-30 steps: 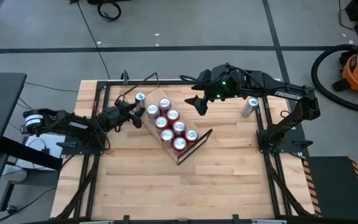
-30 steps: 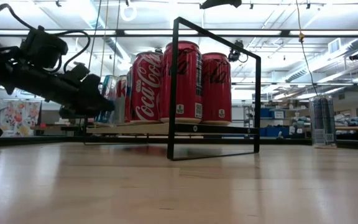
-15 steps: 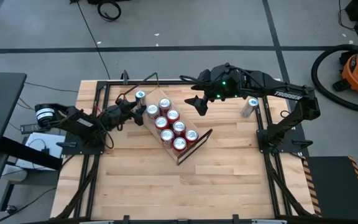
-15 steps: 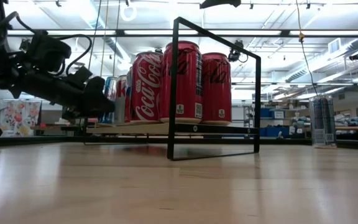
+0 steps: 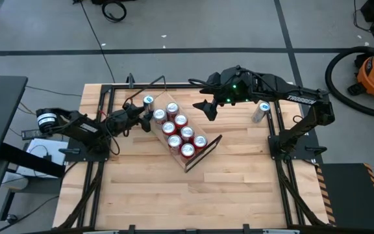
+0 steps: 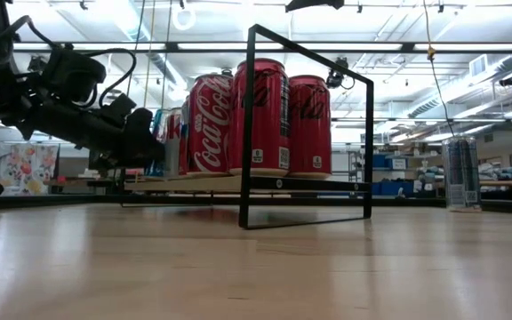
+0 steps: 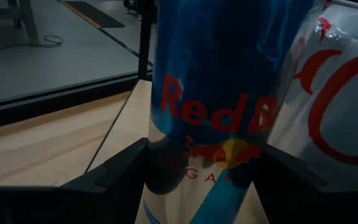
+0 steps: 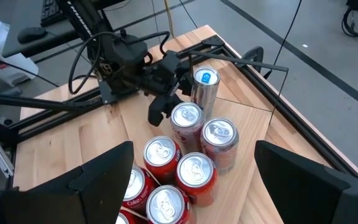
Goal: Place canned beverage on shelf
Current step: Put the left blue soda can on the shelf
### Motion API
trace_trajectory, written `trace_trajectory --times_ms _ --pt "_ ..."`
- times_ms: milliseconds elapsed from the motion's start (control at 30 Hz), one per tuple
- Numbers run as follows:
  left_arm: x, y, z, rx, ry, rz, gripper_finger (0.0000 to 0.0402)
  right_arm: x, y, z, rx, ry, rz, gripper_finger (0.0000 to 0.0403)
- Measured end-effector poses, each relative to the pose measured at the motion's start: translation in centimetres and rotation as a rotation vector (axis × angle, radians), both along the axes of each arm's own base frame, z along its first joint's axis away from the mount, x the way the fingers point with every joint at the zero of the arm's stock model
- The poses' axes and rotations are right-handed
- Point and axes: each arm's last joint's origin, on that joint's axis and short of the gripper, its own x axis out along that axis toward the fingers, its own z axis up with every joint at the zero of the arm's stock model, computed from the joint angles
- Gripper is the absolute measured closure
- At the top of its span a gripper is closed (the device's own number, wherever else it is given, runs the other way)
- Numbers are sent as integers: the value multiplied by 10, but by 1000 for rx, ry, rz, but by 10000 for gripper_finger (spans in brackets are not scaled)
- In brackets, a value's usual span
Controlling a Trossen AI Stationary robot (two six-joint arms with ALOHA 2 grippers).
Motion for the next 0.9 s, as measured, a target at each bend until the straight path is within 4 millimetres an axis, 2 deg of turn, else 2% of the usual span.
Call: trace_trajectory --times_ms 333,700,900 --pt "1 -3 -3 1 38 -34 71 0 0 0 -3 0 2 57" --pt "2 -6 -2 -8 20 -43 65 0 0 0 -3 0 2 57" --pt "3 -9 2 55 34 0 65 0 0 0 -4 1 4 57"
